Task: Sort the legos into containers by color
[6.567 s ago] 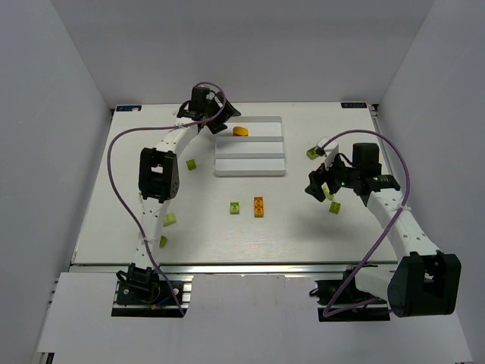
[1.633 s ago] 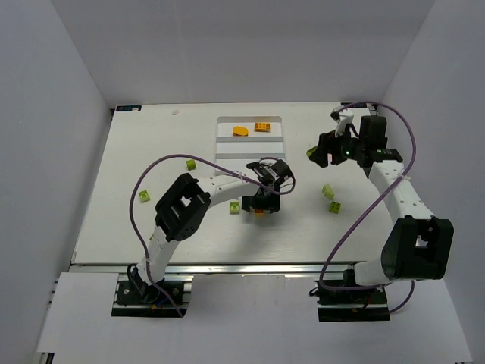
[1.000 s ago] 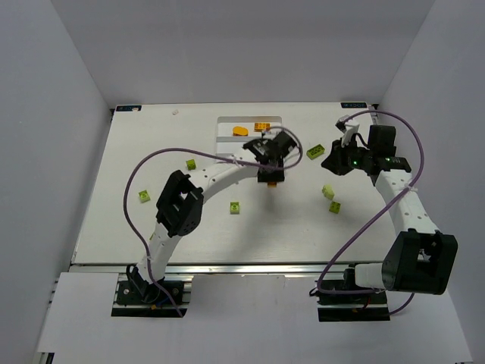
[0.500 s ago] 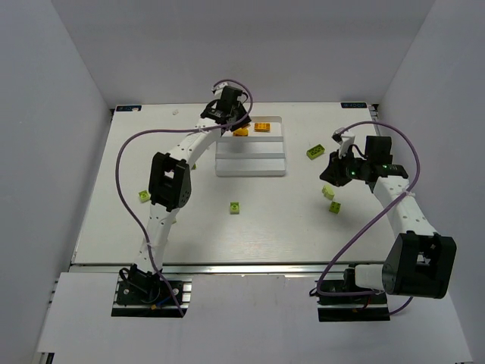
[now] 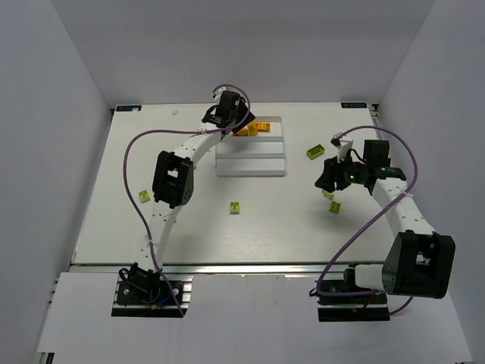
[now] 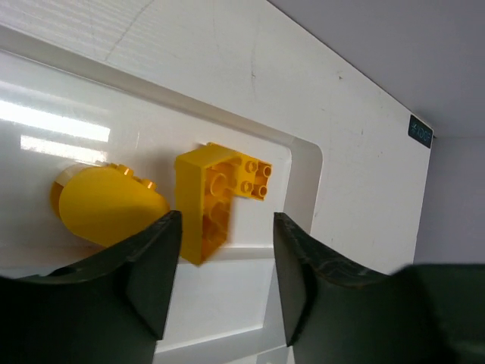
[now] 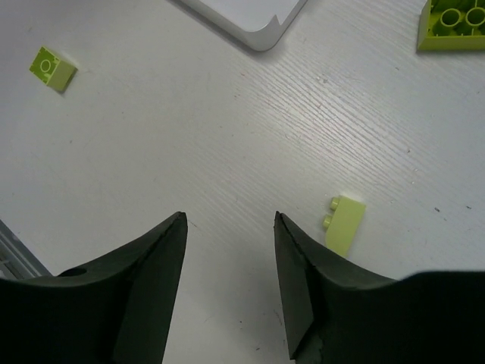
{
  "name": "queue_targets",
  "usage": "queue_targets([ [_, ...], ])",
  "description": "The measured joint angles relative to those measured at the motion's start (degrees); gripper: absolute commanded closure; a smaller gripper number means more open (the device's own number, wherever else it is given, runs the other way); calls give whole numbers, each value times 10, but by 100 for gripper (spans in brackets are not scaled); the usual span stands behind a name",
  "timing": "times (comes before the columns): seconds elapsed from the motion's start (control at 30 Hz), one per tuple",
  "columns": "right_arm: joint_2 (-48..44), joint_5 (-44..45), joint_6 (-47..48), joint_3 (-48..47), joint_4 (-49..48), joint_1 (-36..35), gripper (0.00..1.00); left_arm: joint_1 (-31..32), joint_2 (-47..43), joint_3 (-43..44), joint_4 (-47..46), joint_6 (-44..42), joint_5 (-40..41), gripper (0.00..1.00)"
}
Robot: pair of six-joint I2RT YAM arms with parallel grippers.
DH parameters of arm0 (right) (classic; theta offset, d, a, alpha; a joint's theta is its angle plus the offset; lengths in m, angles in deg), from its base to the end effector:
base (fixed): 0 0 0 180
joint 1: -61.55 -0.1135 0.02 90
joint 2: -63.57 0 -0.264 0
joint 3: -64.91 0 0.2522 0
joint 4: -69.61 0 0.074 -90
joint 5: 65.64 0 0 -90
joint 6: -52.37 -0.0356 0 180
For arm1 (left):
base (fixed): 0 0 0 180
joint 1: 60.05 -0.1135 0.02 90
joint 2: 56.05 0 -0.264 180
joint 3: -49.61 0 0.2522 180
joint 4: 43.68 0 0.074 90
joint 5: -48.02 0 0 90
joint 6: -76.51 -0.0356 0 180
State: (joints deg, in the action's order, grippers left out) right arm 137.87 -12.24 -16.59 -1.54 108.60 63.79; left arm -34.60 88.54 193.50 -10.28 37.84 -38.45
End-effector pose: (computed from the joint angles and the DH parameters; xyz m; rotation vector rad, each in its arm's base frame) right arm 0.2692 0.0107 0.2584 -0.6527 2.1548 0.5450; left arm 0.5229 -0.2464 0.2020 -0.5398 2.1849 -0.6871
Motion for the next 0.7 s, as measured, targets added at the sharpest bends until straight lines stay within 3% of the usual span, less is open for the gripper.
queue_targets([
  [0.2, 0, 0, 7, 0, 1, 0, 35, -6, 9, 0, -5, 6, -17, 33],
  [0.3, 0, -4, 23, 0, 10, 0, 35, -8, 9, 0, -9, 6, -29, 35],
  [0.43, 0, -1, 34, -3, 19, 0, 39, -9, -2, -1, -13, -8, -45, 55],
  [0.53, 3, 19, 27, -13, 17, 0, 42, -10, -48, -23, -4, -37, -56, 63],
  [0.6, 11, 43, 16, -24, 15, -1, 40, -11, -116, -71, 5, -61, -62, 57],
  [0.63, 19, 56, 9, -32, 14, -1, 38, -12, -153, -100, 4, -75, -65, 41],
  [0.67, 28, 70, 3, -39, 12, -1, 35, -12, -195, -132, 5, -89, -68, 34],
  [0.7, 39, 82, 0, -45, 10, -1, 26, -12, -246, -172, 12, -100, -70, 28],
])
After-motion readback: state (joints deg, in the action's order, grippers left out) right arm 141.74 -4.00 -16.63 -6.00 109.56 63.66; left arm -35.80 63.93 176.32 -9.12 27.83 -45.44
